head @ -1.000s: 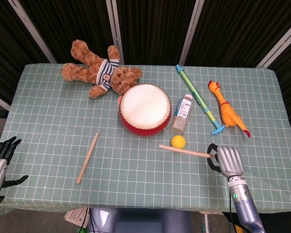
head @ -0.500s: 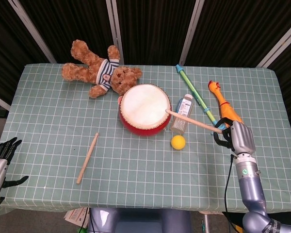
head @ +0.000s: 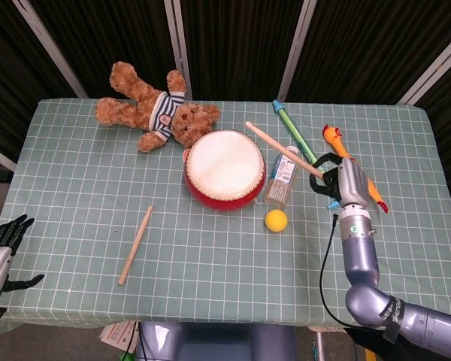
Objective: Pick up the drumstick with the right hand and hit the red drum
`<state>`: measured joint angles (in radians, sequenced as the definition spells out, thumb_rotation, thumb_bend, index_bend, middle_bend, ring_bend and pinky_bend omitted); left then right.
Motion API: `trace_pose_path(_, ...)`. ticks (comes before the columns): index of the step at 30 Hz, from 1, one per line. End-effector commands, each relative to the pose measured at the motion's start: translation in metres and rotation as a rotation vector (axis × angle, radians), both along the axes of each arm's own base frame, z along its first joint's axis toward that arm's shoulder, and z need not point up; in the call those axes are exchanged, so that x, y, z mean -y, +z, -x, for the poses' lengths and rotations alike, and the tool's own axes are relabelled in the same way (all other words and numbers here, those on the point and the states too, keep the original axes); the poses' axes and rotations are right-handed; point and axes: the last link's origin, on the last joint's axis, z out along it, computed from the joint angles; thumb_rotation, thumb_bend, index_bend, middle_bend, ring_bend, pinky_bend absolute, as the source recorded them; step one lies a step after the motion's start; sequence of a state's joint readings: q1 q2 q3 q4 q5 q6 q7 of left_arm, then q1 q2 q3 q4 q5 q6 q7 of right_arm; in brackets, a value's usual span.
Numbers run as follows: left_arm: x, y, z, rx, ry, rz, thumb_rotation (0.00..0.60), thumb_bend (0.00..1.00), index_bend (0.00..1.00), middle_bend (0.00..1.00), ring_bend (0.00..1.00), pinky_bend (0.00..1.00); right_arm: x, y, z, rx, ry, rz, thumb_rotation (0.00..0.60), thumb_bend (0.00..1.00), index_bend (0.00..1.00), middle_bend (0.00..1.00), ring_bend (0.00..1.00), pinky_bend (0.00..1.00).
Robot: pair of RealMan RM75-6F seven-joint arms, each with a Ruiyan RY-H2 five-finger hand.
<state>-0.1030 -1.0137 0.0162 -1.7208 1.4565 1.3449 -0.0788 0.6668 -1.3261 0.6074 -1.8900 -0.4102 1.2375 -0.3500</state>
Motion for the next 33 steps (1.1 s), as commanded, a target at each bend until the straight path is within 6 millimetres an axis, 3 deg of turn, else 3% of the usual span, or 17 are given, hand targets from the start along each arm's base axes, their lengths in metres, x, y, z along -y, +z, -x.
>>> trace_pose_path(1, 0.000, 0.000, 0.000, 0.008, 0.012, 0.006, 0.600, 0.01, 0.00, 0.00, 0.00, 0.00, 0.013, -0.005, -0.005, 0.016, -0.018, 0.015, 0.600, 0.55, 0.94, 1.00, 1.00, 1.00)
trace_pose_path(5, -0.001, 0.000, 0.001, 0.020, 0.029, 0.017, 0.600, 0.01, 0.00, 0.00, 0.00, 0.00, 0.026, -0.016, -0.008, -0.015, -0.029, 0.019, 0.600, 0.55, 0.94, 1.00, 1.00, 1.00)
trace_pose_path(9, -0.002, 0.001, 0.001, 0.034, 0.042, 0.025, 0.600, 0.01, 0.00, 0.00, 0.00, 0.00, 0.036, -0.038, -0.009, -0.167, -0.009, -0.007, 0.600, 0.55, 0.94, 1.00, 1.00, 1.00)
trace_pose_path(15, -0.003, 0.001, 0.001, 0.052, 0.052, 0.032, 0.600, 0.01, 0.00, 0.00, 0.00, 0.00, 0.035, -0.090, -0.004, -0.632, 0.140, -0.068, 0.600, 0.55, 0.94, 1.00, 1.00, 1.00)
trace_pose_path(20, -0.003, 0.002, 0.002, 0.060, 0.057, 0.034, 0.600, 0.02, 0.00, 0.00, 0.00, 0.00, 0.027, -0.118, -0.001, -0.921, 0.265, -0.086, 0.600, 0.55, 0.94, 1.00, 1.00, 1.00)
trace_pose_path(23, -0.003, 0.002, 0.002, 0.062, 0.058, 0.035, 0.600, 0.02, 0.00, 0.00, 0.00, 0.00, 0.026, -0.122, -0.007, -0.882, 0.271, -0.059, 0.600, 0.55, 0.94, 1.00, 1.00, 1.00)
trace_pose_path(27, -0.003, 0.002, 0.001, 0.063, 0.059, 0.036, 0.600, 0.01, 0.00, 0.00, 0.00, 0.00, 0.029, -0.102, -0.019, -0.619, 0.206, 0.020, 0.600, 0.55, 0.94, 1.00, 1.00, 1.00)
trace_pose_path(33, -0.002, 0.002, 0.001, 0.063, 0.059, 0.035, 0.600, 0.01, 0.00, 0.00, 0.00, 0.00, 0.027, -0.078, -0.014, -0.481, 0.145, 0.041, 0.600, 0.55, 0.94, 1.00, 1.00, 1.00)
